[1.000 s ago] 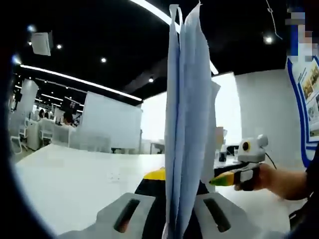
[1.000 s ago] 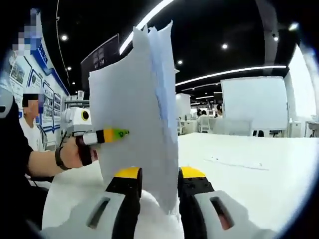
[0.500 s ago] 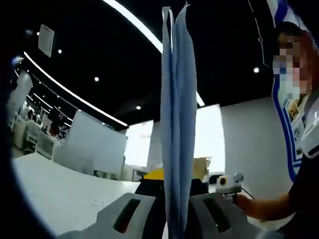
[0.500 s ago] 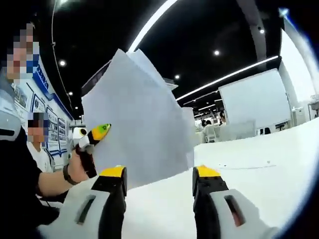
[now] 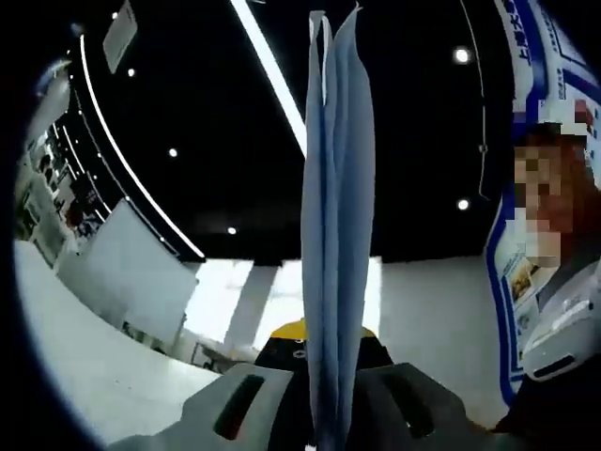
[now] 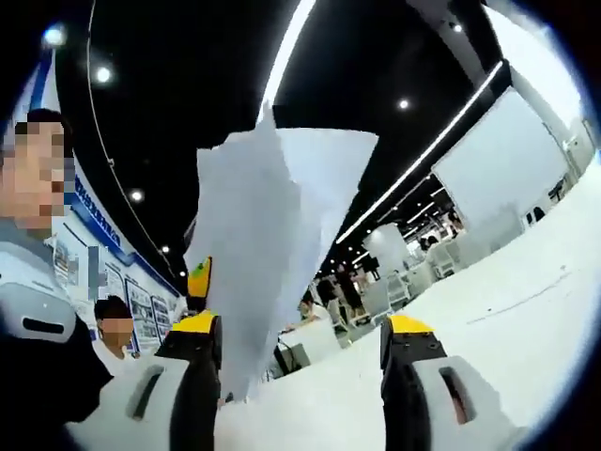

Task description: Organize the stack of printing papers by aligning and flattening the scattered papers on the table

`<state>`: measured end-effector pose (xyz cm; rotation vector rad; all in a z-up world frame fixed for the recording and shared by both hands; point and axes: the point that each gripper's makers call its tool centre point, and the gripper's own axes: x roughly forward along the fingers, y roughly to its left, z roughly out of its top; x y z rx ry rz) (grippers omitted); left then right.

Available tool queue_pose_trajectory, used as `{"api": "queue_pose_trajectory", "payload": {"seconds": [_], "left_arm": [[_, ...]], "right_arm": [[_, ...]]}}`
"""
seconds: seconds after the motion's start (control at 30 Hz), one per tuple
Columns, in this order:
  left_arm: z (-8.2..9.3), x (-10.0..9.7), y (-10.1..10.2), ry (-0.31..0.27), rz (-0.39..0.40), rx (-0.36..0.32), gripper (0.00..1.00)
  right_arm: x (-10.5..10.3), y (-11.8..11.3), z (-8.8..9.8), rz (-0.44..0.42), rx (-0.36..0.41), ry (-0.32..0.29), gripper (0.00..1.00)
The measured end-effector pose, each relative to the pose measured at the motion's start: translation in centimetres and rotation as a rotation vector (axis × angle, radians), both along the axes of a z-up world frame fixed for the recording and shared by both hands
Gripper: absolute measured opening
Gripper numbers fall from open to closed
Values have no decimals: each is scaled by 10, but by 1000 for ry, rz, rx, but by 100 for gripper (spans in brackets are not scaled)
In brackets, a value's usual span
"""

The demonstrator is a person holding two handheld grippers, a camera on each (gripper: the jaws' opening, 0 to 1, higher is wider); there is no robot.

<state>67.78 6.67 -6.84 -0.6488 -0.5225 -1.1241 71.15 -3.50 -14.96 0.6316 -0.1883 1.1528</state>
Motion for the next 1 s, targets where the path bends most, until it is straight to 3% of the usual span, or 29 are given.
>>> {"api": "queue_pose_trajectory", "payload": {"seconds": [0.1,0.17,0.3,0.47,0.53,0.67,0.87,1.0], "left_arm": [[0,-2,-5,4,-11,-18,5],[-2,-2,-9,7,-10,-20,5],[-8,1,-14,19,-2,-24,5],[-14,5,-15,45,13,-29,6],[-19,8,-16,50,39,-11,6],[-28,11,-17,15,129,77,7],[-40,9,-22,-6,147,168,16],[-42,3,-10,-17,116,161,24]], "right_arm": [[-10,-2,18,35,79,-50,59],[-12,-4,22,55,99,-38,51],[-20,-8,25,87,118,-66,20],[-24,-15,28,136,173,-49,0],[-26,-16,28,138,173,-45,0],[-22,-18,24,85,99,-62,0],[-19,-28,21,11,-22,-120,0],[-17,-43,19,-15,-79,-134,0]]}}
